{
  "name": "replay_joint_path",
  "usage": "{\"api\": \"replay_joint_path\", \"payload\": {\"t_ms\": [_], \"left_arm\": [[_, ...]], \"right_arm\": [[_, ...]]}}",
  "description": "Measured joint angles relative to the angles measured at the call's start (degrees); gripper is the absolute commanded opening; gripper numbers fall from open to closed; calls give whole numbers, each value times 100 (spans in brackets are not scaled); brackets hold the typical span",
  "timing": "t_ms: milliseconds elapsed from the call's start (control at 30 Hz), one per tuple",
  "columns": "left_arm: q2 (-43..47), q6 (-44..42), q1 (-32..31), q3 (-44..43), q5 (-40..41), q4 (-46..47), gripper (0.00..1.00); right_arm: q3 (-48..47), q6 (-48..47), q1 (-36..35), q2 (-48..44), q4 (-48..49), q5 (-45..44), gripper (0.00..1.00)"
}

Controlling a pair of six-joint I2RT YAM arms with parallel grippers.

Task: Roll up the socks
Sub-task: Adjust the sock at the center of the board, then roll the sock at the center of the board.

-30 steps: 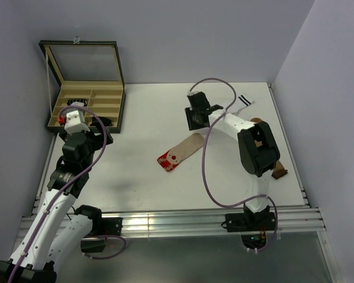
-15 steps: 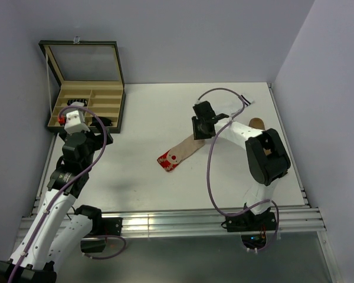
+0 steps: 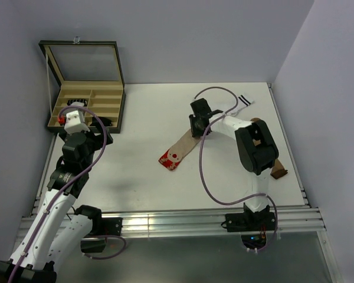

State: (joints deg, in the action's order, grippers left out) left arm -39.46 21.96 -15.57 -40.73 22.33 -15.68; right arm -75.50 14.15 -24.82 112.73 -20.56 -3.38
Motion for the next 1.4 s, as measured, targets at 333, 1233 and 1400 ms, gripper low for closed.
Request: {"api": "replay_joint_path", "payload": {"t_ms": [333, 1233, 1400], "left_arm": [[-2, -4, 2, 0, -66, 0, 99], [-31, 0, 24, 0, -151, 13, 99], [-50, -2, 26, 0, -151, 20, 99]], "right_arm": [[-509, -619, -181, -22, -15, -31, 45], [1375, -1519, -3576, -1036, 382, -1106, 55], [1368, -1578, -3609, -920, 380, -1333, 54]]}}
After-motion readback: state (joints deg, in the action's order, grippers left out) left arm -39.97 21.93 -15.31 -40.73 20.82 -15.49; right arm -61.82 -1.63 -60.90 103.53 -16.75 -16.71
